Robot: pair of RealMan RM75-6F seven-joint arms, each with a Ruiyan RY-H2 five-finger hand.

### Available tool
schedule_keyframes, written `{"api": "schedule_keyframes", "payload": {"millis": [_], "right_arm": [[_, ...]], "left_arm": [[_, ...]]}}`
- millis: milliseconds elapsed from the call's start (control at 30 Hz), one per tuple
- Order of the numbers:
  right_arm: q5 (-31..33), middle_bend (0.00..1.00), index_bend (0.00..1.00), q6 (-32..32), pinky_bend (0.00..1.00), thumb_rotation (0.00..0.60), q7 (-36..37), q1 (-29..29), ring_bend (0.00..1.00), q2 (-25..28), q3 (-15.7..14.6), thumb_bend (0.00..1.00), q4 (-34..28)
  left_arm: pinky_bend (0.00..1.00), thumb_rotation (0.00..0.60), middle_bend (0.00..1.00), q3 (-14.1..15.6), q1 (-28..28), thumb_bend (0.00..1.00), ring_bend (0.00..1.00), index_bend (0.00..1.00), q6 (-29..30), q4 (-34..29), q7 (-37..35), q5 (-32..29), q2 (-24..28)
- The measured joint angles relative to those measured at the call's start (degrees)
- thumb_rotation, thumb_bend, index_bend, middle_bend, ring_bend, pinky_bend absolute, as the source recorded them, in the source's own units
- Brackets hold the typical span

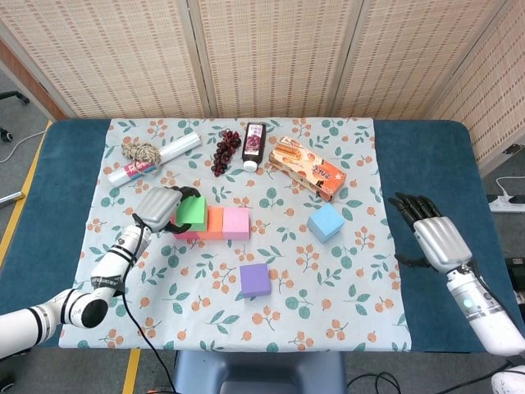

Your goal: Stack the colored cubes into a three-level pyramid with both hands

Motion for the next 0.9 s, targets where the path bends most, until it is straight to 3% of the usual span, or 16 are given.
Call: {"api": "schedule_keyframes", "payload": {"millis": [900], "right_arm": [[0.4,0.0,0.0,-0.7,0.0,0.6,-0.1,-0.5,0.0,-0.8,1.0,0.06,0.7]], "left_arm": [[0.37,0.6,0.41,1.2,-0.1,0.31,0.36,0.31,-1.1,2.4,-4.8,3.4,-0.3]]}}
